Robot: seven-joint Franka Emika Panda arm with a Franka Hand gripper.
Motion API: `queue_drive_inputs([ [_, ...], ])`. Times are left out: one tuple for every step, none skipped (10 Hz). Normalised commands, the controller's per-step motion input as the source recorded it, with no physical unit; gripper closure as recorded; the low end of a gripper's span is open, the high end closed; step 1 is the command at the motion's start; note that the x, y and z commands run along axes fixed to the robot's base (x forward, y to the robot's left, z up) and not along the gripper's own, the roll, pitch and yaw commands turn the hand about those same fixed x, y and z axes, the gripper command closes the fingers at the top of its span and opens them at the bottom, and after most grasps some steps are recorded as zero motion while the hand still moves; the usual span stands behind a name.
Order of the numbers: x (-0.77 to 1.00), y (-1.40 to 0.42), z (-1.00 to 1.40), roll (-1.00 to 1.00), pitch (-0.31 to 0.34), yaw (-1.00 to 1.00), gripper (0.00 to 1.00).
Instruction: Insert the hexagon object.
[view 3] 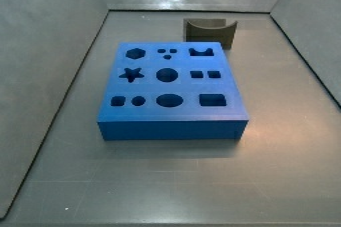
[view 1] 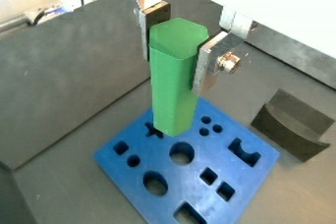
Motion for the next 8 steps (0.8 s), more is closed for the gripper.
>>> queue_drive_inputs([
  [-0.46,0.31,-0.76,-0.04,-0.177,-0.57,1.0],
  [-0.48,0.33,-0.79,-0.04,-0.163,-0.55,1.0],
  [-0.52,0.31,-0.83,-0.05,-0.144,-0.57,1.0],
  [-0.51,0.27,-0.83,-0.05,-0.144,-0.61,1.0],
  [-0.48,0.25,-0.79,-0.06,-0.163,-0.62,1.0],
  [-0.33,0.4,-0.7,-0.08,-0.19,-0.45,1.0],
  [0.0,0.55,-0.59,-0.16,-0.187,-0.32,1.0],
  [0.08,0.64,-0.49,-0.25,-0.16,-0.21,1.0],
])
